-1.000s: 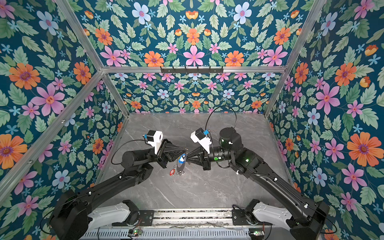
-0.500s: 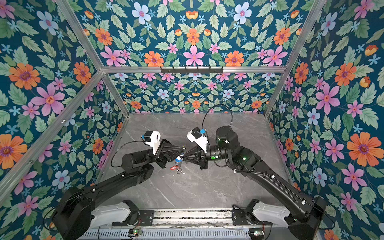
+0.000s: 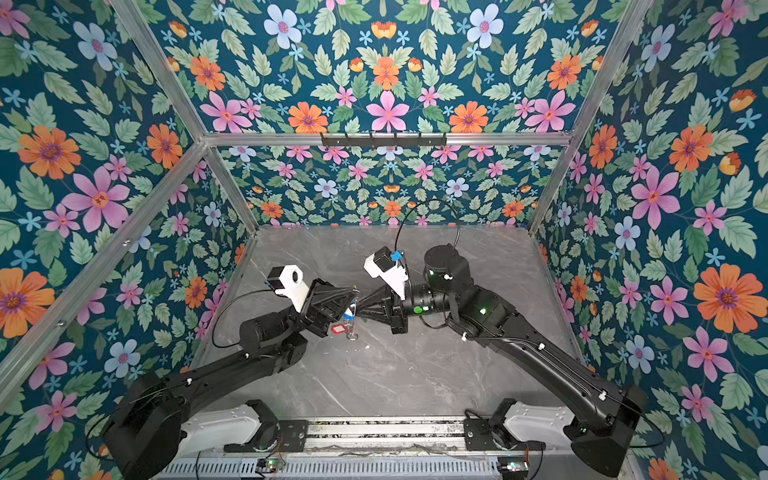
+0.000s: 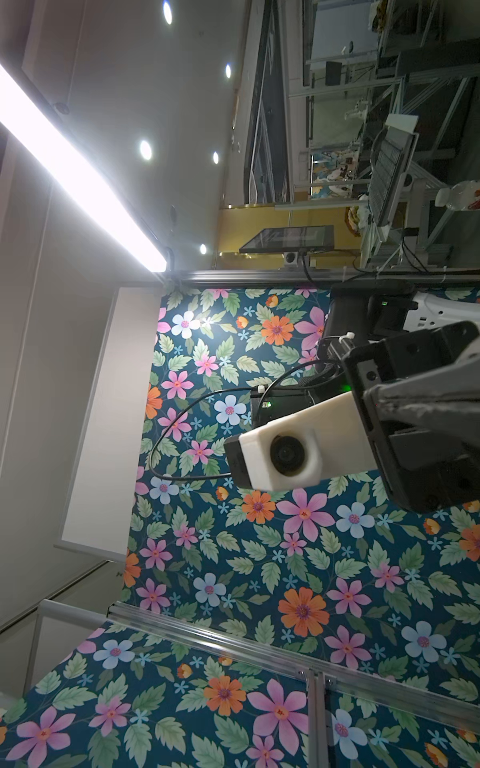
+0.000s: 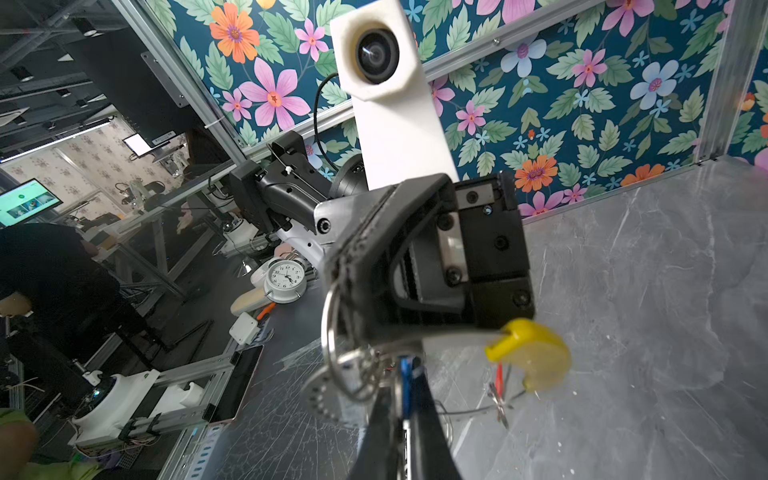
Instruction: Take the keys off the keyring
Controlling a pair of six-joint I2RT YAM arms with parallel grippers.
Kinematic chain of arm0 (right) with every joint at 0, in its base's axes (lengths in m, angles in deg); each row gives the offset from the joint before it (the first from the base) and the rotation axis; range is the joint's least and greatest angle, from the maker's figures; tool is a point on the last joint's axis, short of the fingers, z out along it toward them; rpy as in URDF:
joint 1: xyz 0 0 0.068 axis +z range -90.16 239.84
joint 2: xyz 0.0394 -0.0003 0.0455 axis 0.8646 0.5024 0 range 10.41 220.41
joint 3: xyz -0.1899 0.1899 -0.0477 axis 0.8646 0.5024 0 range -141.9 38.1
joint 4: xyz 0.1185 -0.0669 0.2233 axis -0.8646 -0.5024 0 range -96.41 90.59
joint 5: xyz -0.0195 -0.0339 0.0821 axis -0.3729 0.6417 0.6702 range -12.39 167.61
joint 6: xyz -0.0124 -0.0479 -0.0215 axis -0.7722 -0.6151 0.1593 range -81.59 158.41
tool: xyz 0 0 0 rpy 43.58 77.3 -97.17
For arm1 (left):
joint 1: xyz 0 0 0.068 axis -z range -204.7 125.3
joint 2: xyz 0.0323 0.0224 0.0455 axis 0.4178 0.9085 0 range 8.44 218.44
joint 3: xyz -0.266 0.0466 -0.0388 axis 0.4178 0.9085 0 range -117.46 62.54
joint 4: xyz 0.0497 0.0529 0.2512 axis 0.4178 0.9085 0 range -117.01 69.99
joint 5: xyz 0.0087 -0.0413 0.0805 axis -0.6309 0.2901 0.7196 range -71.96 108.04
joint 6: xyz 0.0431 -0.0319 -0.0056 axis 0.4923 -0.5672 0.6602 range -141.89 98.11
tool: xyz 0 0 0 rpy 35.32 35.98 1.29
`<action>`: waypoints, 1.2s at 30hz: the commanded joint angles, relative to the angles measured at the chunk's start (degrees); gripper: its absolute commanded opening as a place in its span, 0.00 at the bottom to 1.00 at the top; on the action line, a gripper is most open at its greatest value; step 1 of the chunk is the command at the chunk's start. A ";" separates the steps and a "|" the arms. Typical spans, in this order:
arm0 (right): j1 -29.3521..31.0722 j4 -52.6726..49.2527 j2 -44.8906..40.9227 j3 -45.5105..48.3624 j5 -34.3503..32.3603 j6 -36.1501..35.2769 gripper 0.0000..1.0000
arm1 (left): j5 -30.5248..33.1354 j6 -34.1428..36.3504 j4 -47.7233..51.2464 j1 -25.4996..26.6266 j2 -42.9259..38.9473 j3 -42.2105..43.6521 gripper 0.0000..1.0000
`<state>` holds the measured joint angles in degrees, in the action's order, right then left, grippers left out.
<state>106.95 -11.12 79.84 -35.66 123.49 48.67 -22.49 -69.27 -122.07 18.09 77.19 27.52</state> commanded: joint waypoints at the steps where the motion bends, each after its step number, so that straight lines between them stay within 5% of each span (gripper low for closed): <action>1: 0.95 1.81 1.58 0.01 -2.00 -0.07 0.00 | -1.76 1.60 -0.55 1.03 0.17 -0.14 0.00; 14: 1.05 -2.62 -2.38 1.75 -7.10 -1.84 0.00 | -2.61 2.20 0.18 1.04 -1.41 0.26 0.00; 36: -0.27 -10.82 -11.39 5.58 -15.74 -3.93 0.00 | -2.52 12.96 21.98 1.00 -10.61 -0.99 0.00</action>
<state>106.93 -18.42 68.75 -30.35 110.45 45.04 -25.27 -58.56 -98.12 19.16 67.47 27.34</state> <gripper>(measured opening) 0.060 0.050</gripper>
